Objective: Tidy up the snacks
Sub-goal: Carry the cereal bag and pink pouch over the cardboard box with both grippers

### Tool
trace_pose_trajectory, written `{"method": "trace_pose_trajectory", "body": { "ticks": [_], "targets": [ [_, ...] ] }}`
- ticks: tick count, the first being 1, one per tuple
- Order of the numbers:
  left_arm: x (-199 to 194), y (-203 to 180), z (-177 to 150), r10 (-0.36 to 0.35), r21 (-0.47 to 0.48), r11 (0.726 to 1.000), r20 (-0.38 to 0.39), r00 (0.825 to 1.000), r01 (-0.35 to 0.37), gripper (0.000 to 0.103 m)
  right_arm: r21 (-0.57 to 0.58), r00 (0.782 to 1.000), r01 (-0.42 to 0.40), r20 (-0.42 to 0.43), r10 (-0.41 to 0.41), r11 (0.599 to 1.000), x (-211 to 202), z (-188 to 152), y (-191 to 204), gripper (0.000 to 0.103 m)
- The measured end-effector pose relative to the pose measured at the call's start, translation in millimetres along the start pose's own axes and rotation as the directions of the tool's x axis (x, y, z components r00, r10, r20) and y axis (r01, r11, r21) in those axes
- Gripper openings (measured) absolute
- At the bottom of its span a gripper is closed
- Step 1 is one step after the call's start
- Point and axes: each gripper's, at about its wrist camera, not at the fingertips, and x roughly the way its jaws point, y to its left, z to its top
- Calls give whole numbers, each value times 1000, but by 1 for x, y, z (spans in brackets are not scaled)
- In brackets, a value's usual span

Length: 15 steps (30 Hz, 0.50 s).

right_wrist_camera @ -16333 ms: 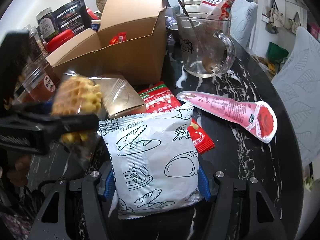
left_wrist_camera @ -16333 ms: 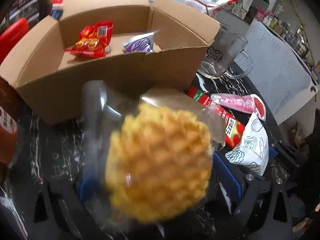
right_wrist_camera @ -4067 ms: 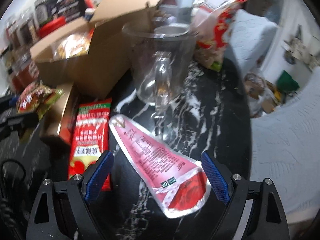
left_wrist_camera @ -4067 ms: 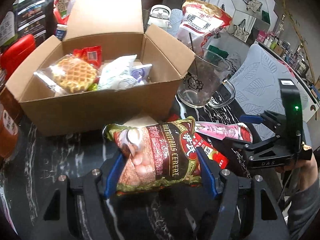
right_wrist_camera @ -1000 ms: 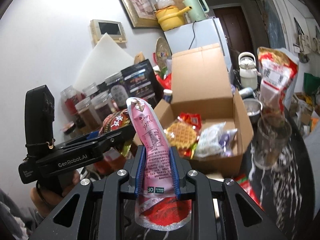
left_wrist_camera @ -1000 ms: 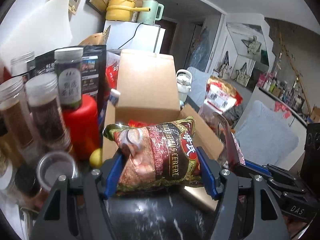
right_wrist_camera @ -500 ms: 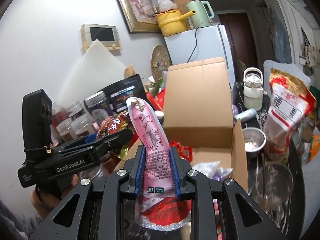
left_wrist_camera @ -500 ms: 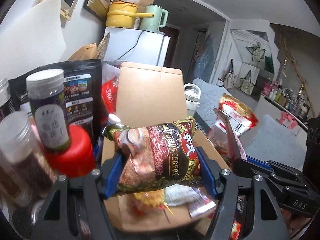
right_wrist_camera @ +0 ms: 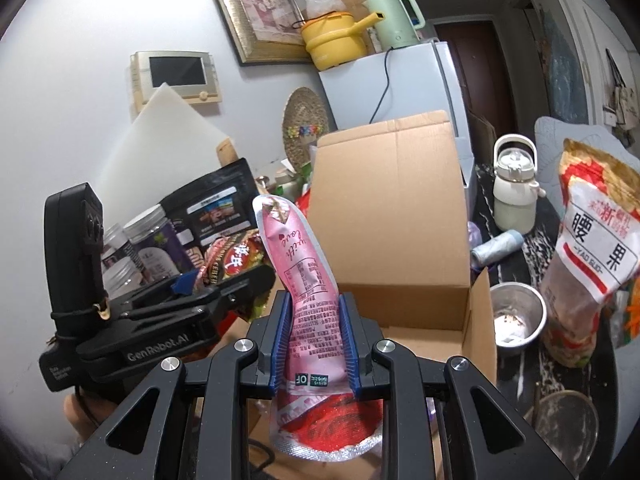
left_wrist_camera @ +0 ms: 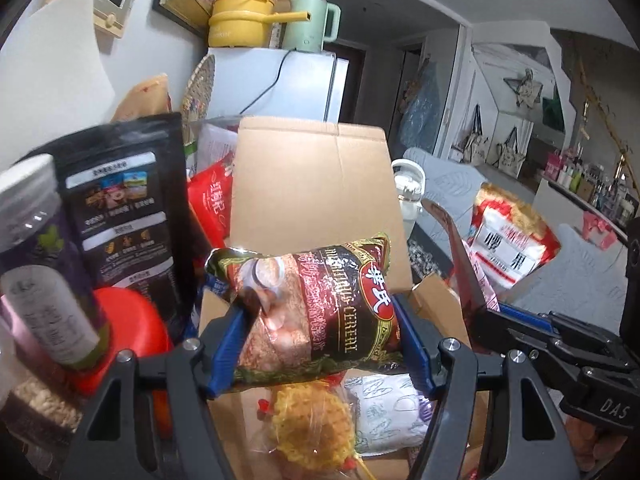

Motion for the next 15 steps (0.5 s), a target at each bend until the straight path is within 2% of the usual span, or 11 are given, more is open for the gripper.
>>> {"method": "trace_pose_trajectory", "body": {
  "ticks": [7, 15],
  "targets": [
    [31, -3, -9, 15, 30, 999, -74, 997, -13, 68, 42, 998, 9, -67, -6, 999, 24, -9, -22, 24],
    [57, -6, -21, 39, 45, 998, -154, 987, -32, 68, 78, 994, 40, -103, -32, 996, 34, -15, -37, 24]
  ]
}}
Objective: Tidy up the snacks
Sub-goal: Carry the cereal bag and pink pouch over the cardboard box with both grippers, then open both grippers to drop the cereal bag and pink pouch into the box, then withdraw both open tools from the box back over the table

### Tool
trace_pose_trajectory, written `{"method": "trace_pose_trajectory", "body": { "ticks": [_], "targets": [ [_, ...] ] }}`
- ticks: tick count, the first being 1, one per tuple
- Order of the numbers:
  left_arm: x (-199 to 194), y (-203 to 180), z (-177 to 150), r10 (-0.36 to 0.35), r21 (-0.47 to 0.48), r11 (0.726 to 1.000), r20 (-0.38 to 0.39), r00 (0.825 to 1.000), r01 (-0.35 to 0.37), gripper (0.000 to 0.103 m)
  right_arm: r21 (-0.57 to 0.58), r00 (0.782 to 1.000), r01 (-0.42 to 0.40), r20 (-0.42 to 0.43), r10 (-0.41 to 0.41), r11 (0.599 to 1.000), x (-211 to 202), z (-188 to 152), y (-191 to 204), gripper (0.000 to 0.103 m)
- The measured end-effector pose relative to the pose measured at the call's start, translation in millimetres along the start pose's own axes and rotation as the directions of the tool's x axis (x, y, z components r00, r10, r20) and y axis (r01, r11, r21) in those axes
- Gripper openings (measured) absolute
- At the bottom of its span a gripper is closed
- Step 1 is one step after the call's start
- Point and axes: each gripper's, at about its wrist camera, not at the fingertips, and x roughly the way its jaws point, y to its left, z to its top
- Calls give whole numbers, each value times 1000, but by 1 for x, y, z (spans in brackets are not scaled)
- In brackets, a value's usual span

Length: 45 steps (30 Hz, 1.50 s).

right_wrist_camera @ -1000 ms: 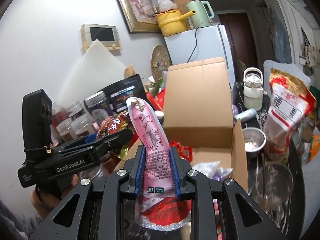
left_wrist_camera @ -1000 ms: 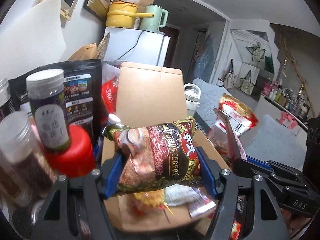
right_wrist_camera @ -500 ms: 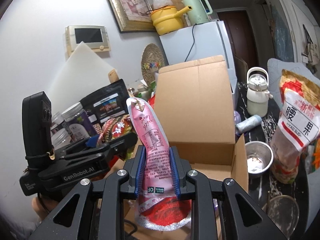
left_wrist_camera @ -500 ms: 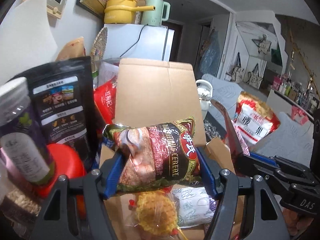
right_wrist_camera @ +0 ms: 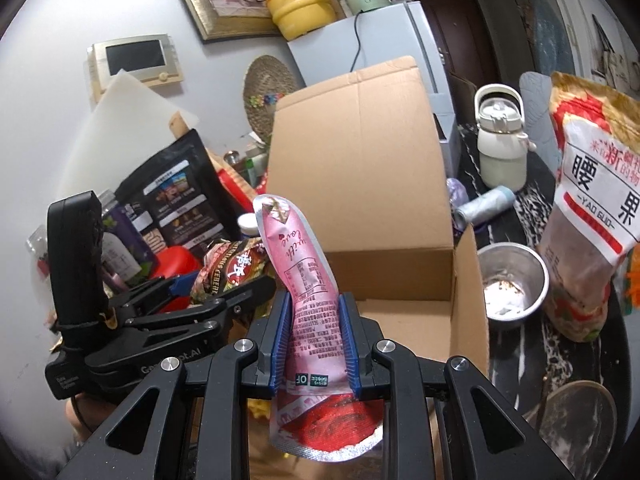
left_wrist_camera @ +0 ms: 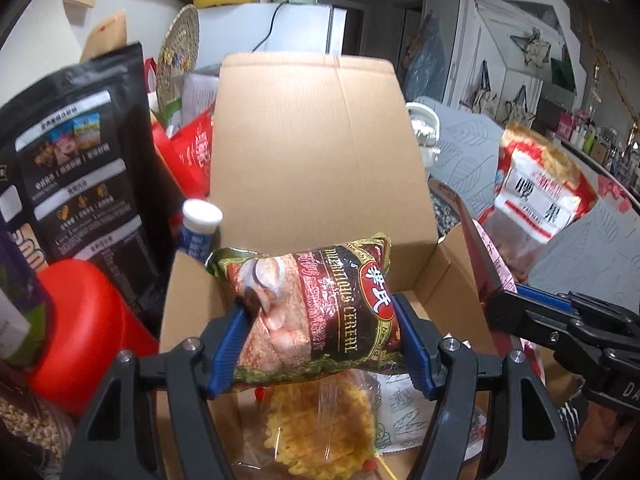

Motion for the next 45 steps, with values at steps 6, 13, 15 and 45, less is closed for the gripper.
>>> {"method": "trace_pose_trajectory", "body": {
  "ticks": [6, 13, 15, 45],
  "targets": [
    [17, 0, -7, 5, 7, 1000, -77, 997, -4, 68, 18, 999, 36, -38, -36, 999, 14, -5, -4, 24],
    [35, 1, -11, 51, 8, 999, -165, 985, -51, 68, 12, 989, 124, -77, -123, 992, 31, -11, -10, 25],
    [39, 2, -13, 70, 10, 998, -184, 980, -69, 68, 1, 984, 153, -89, -152, 988, 36, -14, -11, 25],
    [-7, -16, -5, 190, 70, 981, -136, 972, -182, 78, -48, 962, 253, -88, -257, 966, 11, -15, 9, 54]
  ]
}}
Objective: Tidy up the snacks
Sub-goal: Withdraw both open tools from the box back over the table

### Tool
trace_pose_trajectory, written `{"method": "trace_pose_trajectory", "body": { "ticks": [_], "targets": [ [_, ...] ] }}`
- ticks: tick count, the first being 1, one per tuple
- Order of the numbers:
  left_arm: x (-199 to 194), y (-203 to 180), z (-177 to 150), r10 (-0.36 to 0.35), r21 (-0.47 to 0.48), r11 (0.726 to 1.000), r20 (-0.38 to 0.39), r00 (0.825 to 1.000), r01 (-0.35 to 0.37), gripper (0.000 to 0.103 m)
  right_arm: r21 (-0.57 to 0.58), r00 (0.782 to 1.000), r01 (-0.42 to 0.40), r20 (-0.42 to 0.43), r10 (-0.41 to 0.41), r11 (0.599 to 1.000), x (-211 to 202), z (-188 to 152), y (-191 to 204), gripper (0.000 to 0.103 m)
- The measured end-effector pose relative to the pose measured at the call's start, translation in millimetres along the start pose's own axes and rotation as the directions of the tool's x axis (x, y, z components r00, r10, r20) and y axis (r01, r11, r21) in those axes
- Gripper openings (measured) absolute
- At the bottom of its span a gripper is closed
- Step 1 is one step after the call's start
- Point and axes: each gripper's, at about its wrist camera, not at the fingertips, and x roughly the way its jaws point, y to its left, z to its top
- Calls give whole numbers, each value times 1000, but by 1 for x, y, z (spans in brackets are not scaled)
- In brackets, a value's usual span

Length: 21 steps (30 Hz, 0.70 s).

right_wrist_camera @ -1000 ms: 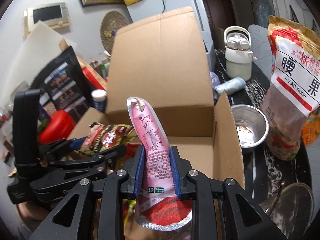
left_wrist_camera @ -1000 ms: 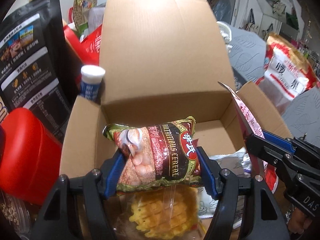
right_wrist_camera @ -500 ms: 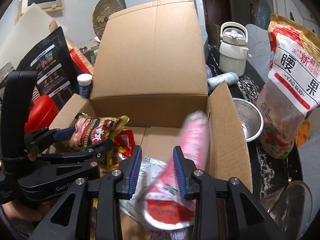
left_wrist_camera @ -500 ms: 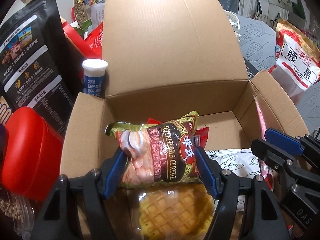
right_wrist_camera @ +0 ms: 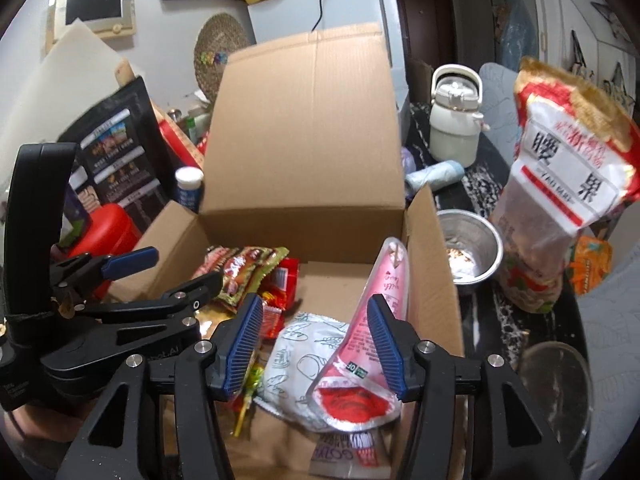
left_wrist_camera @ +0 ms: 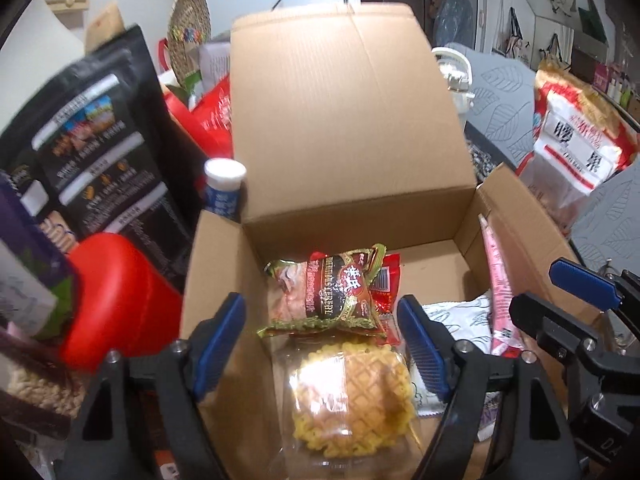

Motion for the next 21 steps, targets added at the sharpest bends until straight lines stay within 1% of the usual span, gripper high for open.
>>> {"method": "trace_pose_trajectory", "body": {
  "ticks": [6, 9, 10, 13, 21],
  "targets": [
    [-39, 5, 0, 5, -10, 1000, 58, 998, -4, 78, -22, 999, 25, 44, -24, 999, -34, 2, 12, 54],
    [-66, 9, -1, 11, -16, 1000, 94, 996, -10, 78, -31, 997, 23, 73, -21, 999, -54, 2, 17, 54],
    [-69, 7, 0, 11, -17, 1000, 101, 995, -10, 78, -33, 996, 24, 84, -21, 999, -62, 2, 19, 54],
    [-96, 8, 1, 5, -18, 1000, 142, 990, -3, 78, -44, 992, 32, 120, -26, 999, -85, 2, 26, 58],
    [-153, 8, -5, -8, -13, 1000, 215, 977, 11, 78, -70, 977, 48, 212, -32, 996, -150, -7, 45, 59]
  ]
}}
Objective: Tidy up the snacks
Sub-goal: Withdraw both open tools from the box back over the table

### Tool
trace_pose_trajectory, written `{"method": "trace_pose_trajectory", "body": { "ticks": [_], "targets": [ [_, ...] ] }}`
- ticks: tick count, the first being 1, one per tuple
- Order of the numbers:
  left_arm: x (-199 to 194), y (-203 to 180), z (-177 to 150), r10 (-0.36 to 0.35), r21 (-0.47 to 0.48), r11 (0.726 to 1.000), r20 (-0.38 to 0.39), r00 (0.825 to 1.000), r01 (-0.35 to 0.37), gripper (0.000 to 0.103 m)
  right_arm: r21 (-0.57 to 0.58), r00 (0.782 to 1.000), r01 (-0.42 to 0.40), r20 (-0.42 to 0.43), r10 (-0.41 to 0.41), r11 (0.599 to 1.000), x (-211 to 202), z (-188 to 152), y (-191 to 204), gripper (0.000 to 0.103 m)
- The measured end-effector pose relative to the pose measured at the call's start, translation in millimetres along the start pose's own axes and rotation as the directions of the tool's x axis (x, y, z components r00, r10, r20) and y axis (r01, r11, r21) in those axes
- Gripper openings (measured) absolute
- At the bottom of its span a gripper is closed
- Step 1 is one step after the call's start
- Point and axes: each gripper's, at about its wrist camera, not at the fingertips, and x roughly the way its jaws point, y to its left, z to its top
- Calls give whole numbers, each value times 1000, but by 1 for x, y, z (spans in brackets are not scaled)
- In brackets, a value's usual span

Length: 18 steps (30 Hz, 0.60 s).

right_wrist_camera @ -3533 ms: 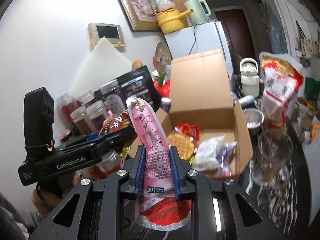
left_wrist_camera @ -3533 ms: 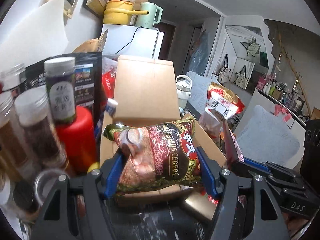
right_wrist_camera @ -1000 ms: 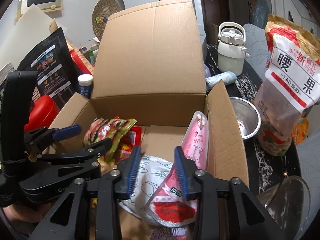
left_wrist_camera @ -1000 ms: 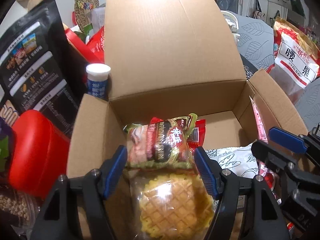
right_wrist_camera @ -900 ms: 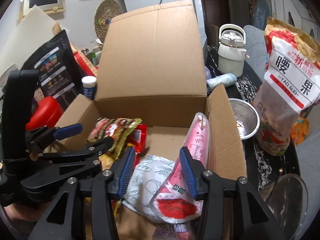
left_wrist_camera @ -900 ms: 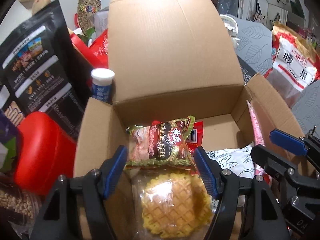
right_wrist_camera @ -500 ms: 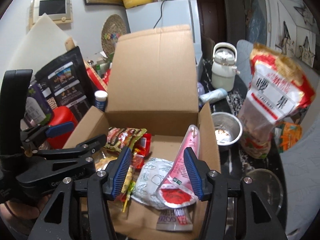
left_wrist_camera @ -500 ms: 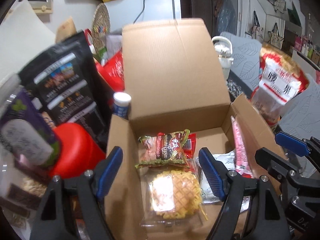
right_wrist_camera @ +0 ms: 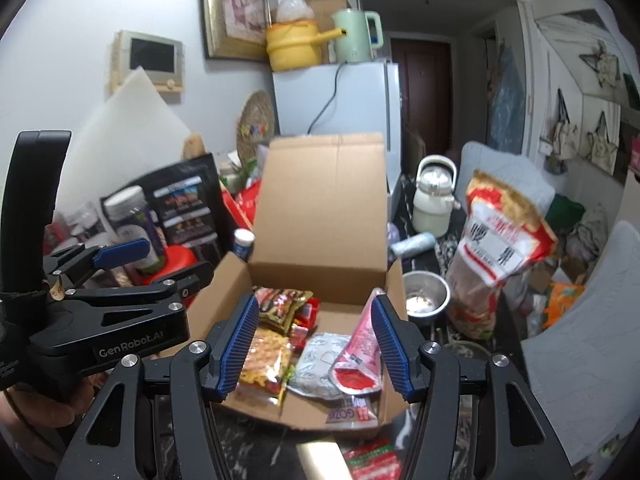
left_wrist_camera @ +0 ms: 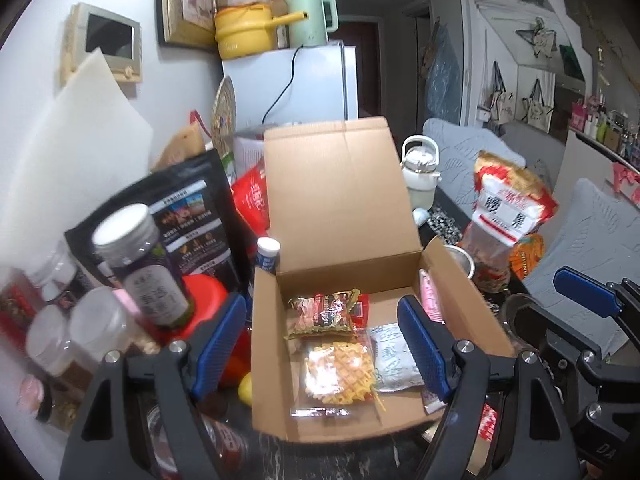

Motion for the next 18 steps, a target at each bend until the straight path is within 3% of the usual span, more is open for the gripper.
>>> {"method": "trace_pose_trajectory", "body": {
  "ticks": [15, 18],
  "targets": [
    [-85, -7, -27, -60, 28, 998, 78, 995, 58, 78, -33, 993, 21, 113, -18, 999, -92, -23, 19, 70],
    [-94, -8, -36, -77, 32, 997, 81, 994, 75, 78, -22, 992, 26, 125, -23, 999, -106, -34, 20, 76]
  ]
}}
